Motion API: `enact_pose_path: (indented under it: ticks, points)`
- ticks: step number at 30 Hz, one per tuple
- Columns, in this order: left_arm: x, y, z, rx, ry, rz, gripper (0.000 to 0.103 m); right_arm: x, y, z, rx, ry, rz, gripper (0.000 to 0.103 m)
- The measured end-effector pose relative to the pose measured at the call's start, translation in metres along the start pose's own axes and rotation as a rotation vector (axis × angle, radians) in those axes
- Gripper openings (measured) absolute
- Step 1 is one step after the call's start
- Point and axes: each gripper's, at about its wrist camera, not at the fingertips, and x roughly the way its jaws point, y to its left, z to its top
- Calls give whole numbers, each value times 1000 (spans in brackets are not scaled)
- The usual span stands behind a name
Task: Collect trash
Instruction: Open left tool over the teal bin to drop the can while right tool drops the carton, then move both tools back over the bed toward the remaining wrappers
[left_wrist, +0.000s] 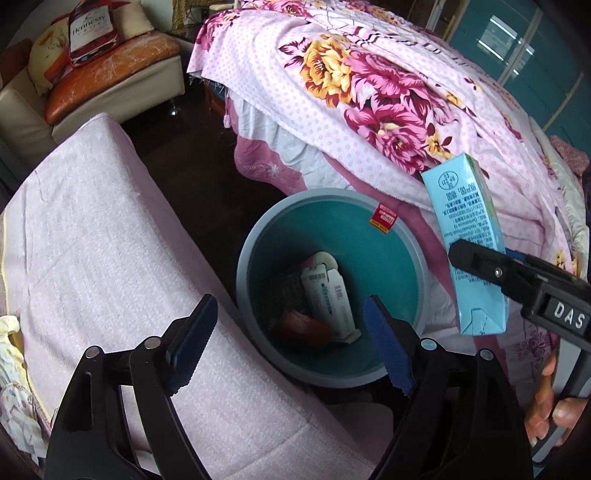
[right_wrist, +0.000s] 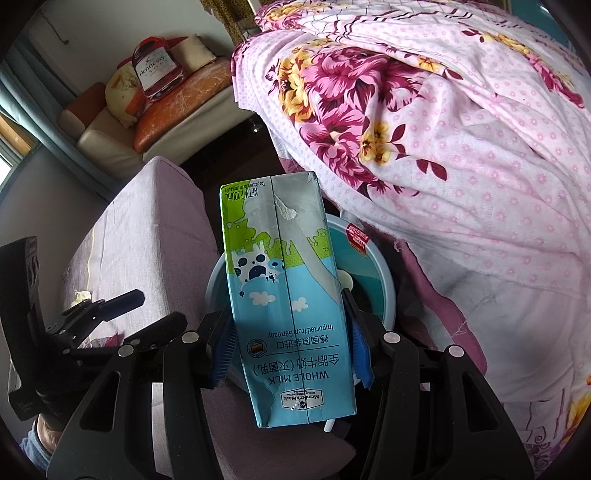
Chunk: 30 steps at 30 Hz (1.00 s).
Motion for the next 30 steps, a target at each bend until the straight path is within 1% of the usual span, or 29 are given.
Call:
enact_pose_path:
  ticks: [6,8,9,12,14,20,22,25,30]
  points:
    - [-6,3,-8,-5,5,-1,83,5,4,-2,7,28,2,52]
    - [-9,4,-11,-7,5,-2,84,6,6,-3,12,36,8,68]
    - [-11,4,-12,-9,2,-3,84,5,7,-3,11,35,6,70]
    - [-16,6,-16,-16,-2,-3,84,2,10,-5,6,33,3,72]
    - [-21,9,-20,-24,-6,-6,84,0,13,-7,7,34,2,75]
    - [-37,18,-33,-42,-19,-13,85,-8,21,-16,10,37,-6,77]
    - [-43,22,-38,-48,-28,-7,93,-9,25,-18,11,45,-4,77]
    - [-53,29,-47,-61,-46,-4,93,-13,31,-24,5,48,-2,77]
    - [-70,43,-63,-93,-69,-6,93,-19,54,-36,-30,48,7,77]
